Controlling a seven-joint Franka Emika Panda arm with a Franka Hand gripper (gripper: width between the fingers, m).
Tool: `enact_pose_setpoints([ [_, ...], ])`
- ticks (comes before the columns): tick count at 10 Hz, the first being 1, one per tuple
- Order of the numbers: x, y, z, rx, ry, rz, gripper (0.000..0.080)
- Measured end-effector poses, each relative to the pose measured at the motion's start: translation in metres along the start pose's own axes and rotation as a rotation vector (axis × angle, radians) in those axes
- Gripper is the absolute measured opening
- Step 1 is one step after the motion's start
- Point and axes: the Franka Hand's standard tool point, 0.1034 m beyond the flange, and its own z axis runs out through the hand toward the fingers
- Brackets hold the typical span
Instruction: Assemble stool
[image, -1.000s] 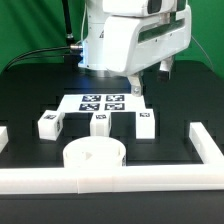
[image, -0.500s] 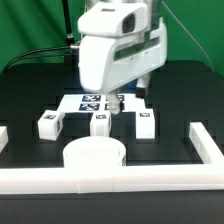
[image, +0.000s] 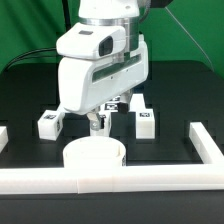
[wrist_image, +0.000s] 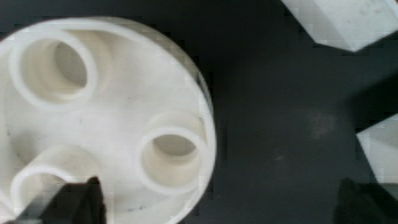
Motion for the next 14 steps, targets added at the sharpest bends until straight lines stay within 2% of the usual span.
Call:
enact_pose_setpoints([
  [3,-0.001,0.002,0.004,0.003,-0.002,-0.007,0.0650],
  [4,0.001,0.012,0.013,0.002,-0.002,-0.008,0.0650],
  [6,0.007,0.024,0.019,-0.004,0.003,-0.004,0.0650],
  [9,0.011,0.015,0.030,0.007,-0.002,0.002,0.0650],
  [10,0.012,0.015,0.032,0.002,0.003,0.001,0.0650],
  [13,0.011,0.015,0.025,-0.011,0.009,-0.021,0.0650],
  [14,0.011,0.014,0.027,-0.008,0.009,-0.019,0.0650],
])
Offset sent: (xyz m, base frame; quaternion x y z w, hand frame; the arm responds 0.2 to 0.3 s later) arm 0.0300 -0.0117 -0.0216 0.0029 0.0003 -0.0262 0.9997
